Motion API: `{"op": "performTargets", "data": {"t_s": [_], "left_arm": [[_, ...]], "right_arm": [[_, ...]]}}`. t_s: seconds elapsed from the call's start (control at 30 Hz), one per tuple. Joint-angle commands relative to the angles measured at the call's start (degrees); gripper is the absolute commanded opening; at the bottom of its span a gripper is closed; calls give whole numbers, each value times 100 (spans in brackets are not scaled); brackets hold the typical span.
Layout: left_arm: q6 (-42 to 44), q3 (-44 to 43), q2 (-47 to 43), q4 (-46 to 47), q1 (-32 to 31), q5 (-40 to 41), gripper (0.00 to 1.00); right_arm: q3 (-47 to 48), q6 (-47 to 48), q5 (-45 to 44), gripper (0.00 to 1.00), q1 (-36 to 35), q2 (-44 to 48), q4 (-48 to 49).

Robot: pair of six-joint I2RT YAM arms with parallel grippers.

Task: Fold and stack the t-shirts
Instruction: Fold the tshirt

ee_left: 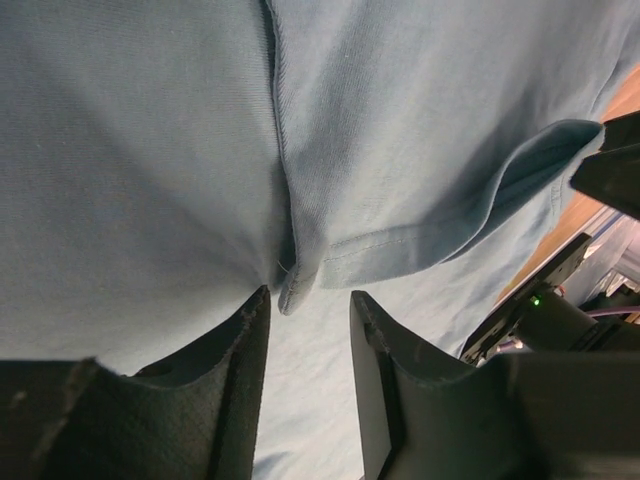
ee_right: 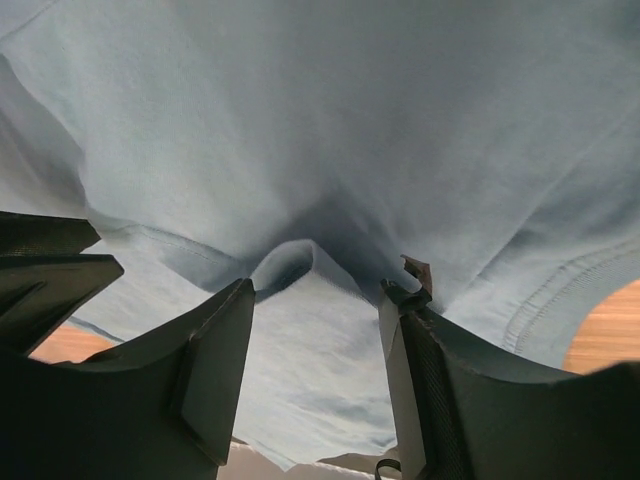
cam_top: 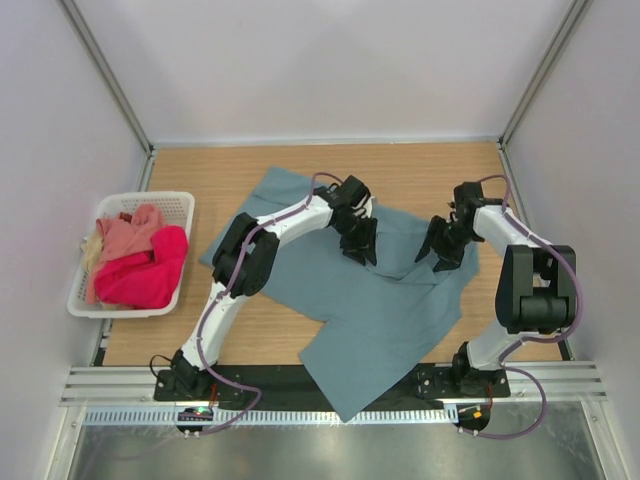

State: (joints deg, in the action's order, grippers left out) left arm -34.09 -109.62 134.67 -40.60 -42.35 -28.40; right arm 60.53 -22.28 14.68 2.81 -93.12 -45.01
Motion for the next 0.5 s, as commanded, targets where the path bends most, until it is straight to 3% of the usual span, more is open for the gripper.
{"op": "performTargets", "data": {"t_s": [0.0,0.3,0.47], "left_arm": [[-28,-129,41,-53,-19,-201,38],[-37,-235,147,-80,-19,-289,22],[-28,-270,95,-124,-19,-297,13]], "right_arm": [[169,215,-114,59,-88,-92,116],[187,242,-176,47,-105,-277,239],[169,251,-158,29,-166,-277,239]]}}
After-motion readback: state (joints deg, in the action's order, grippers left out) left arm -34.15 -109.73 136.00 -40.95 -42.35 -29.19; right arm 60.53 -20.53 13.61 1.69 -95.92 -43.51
